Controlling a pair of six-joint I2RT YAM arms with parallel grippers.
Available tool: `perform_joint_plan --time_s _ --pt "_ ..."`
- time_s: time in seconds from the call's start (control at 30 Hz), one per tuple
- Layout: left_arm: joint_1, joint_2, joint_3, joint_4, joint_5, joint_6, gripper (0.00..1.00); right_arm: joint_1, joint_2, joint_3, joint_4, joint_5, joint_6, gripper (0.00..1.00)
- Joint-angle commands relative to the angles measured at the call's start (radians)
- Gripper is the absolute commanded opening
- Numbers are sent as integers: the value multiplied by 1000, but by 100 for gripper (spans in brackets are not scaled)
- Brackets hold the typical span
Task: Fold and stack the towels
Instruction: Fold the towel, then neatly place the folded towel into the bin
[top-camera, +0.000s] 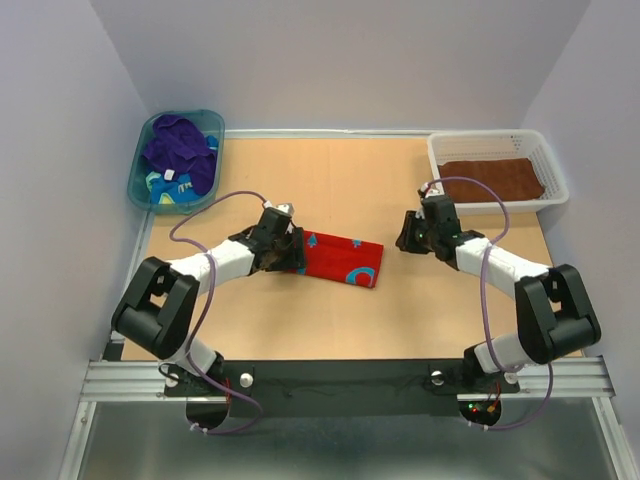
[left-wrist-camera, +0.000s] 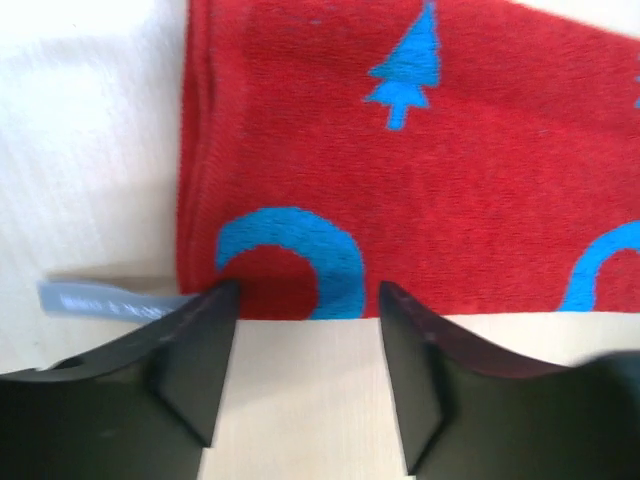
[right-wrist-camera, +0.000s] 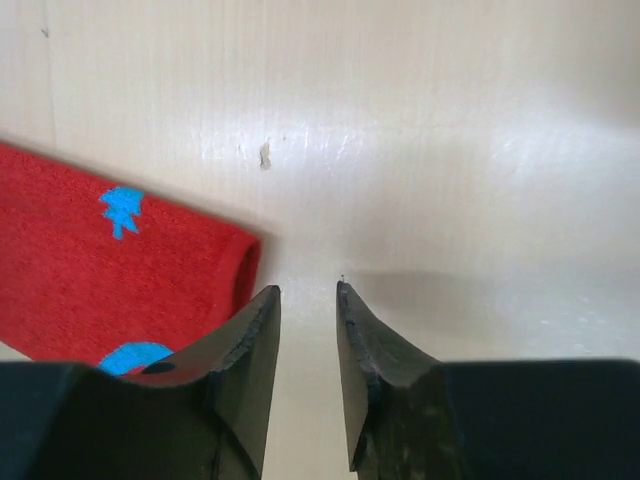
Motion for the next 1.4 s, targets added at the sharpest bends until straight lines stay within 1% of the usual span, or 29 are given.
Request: perform_joint_plan --time_s 0.0,0.07,0.1,0.13,0.17,0.27,0.3,0.37,0.4,0.5,0.53,0.57,0.6,0.77,0.97,1.37 --pt "-25 -84 76 -69 -45 94 77 -38 -90 46 -96 92 -37 52" --pt "-70 -114 114 -79 -51 113 81 -56 -117 49 -145 100 -40 67" --pt "-88 -123 123 -83 -63 120 82 -76 -130 45 -159 100 -35 86" --pt "-105 -129 136 -83 -63 131 84 -82 -163 39 -170 100 -23 95" --pt "-149 -135 154 -83 -109 136 84 -92 -182 25 -184 100 -16 100" --pt "-231 -114 206 -95 -161 152 84 -98 -242 11 -217 103 33 100" --pt "-289 -100 222 -101 -203 153 84 -101 -251 5 -222 100 43 100" --pt "-347 -63 284 -128 -237 154 84 -101 -272 -6 -234 85 60 100" --pt "-396 -8 313 -144 -267 148 84 -102 -277 -10 -242 80 67 100" --pt "-459 127 441 -230 -321 163 81 -104 -286 -35 -247 72 92 100" --pt "-499 157 502 -269 -339 174 80 -104 -286 -44 -250 69 101 100" --pt "-522 219 531 -289 -370 197 79 -105 -291 -50 -251 71 107 99" --pt "-551 246 563 -325 -379 206 78 -109 -292 -56 -253 71 112 99" --pt "-593 394 725 -395 -369 225 72 -116 -305 -87 -253 91 129 99" --pt "-597 495 795 -422 -335 223 70 -128 -302 -107 -253 91 133 99" --pt "-597 622 884 -489 -393 211 66 -142 -291 -128 -250 60 129 99"
